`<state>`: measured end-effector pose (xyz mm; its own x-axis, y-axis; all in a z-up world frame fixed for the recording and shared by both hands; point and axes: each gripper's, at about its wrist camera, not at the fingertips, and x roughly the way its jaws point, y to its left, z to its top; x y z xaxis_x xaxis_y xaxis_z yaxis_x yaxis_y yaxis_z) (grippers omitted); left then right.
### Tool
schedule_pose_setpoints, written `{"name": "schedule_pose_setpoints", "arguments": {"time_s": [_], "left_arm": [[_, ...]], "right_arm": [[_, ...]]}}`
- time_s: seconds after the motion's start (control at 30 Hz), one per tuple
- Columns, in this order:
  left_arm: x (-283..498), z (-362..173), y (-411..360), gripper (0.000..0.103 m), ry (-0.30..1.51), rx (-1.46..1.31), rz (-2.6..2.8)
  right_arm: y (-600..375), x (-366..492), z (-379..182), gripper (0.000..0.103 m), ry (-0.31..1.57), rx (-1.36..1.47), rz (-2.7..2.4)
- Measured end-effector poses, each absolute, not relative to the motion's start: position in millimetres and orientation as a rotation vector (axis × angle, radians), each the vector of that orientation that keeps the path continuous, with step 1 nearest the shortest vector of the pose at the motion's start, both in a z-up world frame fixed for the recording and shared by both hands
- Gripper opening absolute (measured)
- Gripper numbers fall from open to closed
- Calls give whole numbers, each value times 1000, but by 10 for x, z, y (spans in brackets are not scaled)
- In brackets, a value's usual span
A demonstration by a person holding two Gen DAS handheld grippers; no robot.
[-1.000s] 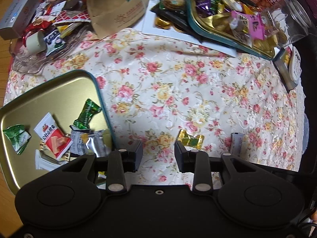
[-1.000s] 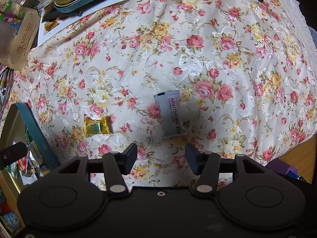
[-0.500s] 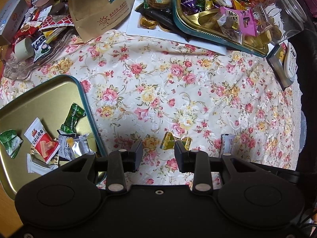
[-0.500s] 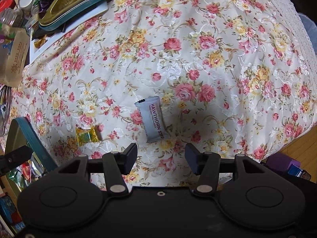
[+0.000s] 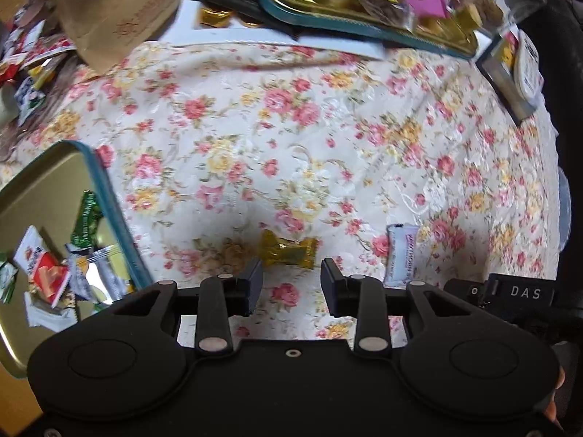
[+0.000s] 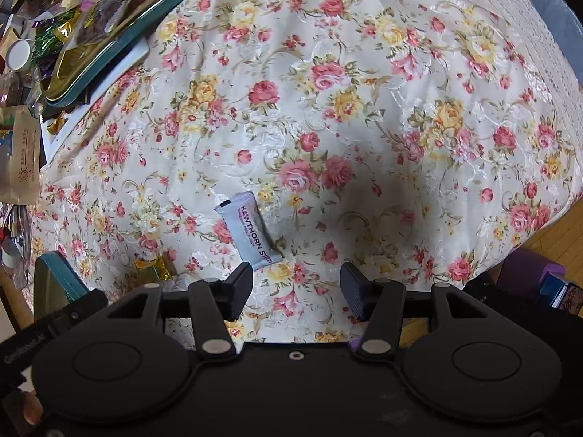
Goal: Organize snacks
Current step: 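Grasp the gold-wrapped candy with the left tool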
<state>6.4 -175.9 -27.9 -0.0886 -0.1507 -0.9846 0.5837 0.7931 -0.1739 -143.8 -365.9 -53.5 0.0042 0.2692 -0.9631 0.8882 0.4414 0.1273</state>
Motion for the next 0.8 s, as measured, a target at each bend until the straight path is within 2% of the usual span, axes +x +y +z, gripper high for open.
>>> {"name": "schedule_pose_setpoints", "arguments": {"time_s": [0.37,0.8], "left_arm": [[12,-684,-1898,43,1532,466,-569],[6,-850,-1923,43,1563,450,-559]], "right_arm": [[-3652,-1454,-398,56,1512,1056,-647],[-3662,-1511,-357,56,1505,1067,-641]]}}
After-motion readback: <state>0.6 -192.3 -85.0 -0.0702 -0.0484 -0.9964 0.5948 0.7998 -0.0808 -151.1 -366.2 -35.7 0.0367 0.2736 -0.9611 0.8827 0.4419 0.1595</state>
